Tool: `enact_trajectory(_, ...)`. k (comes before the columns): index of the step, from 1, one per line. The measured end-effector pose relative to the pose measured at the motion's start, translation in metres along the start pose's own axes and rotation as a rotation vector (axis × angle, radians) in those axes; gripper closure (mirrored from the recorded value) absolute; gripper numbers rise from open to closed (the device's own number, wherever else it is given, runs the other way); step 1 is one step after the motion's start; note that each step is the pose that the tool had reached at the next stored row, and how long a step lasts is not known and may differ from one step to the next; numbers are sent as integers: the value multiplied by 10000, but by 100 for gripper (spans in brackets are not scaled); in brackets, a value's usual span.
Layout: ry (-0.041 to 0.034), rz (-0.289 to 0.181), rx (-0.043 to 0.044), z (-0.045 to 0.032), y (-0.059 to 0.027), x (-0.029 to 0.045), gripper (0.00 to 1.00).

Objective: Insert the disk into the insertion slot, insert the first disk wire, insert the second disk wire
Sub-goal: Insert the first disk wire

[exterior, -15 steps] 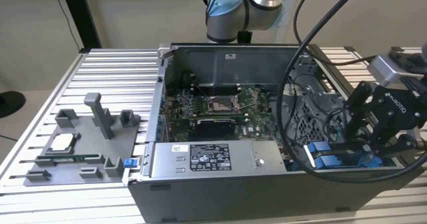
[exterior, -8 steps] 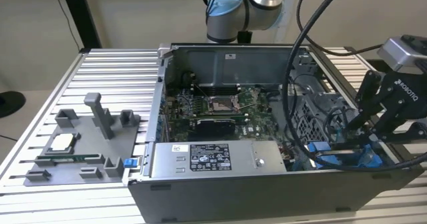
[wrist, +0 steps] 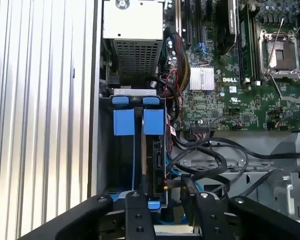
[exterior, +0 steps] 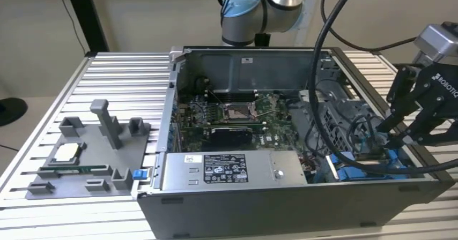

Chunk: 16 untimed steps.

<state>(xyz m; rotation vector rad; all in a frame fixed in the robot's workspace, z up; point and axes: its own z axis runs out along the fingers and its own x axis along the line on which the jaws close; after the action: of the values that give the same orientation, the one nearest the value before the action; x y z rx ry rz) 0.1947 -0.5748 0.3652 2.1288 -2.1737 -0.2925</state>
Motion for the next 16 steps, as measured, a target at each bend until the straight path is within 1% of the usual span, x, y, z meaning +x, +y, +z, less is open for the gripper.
enact_trajectory(2,-17,-208,-7,-2,0,1,0)
enact_trajectory(4,-55,-424,-13,-1,-2,0,0)
enact_trajectory(6,-63,-574,7,0,-4,0,0)
enact_trajectory(14,-59,-574,16,-2,-3,0,0)
enact_trajectory(15,-59,-575,26,-2,-3,0,0)
enact_trajectory(16,-59,-580,64,-1,-2,1,0)
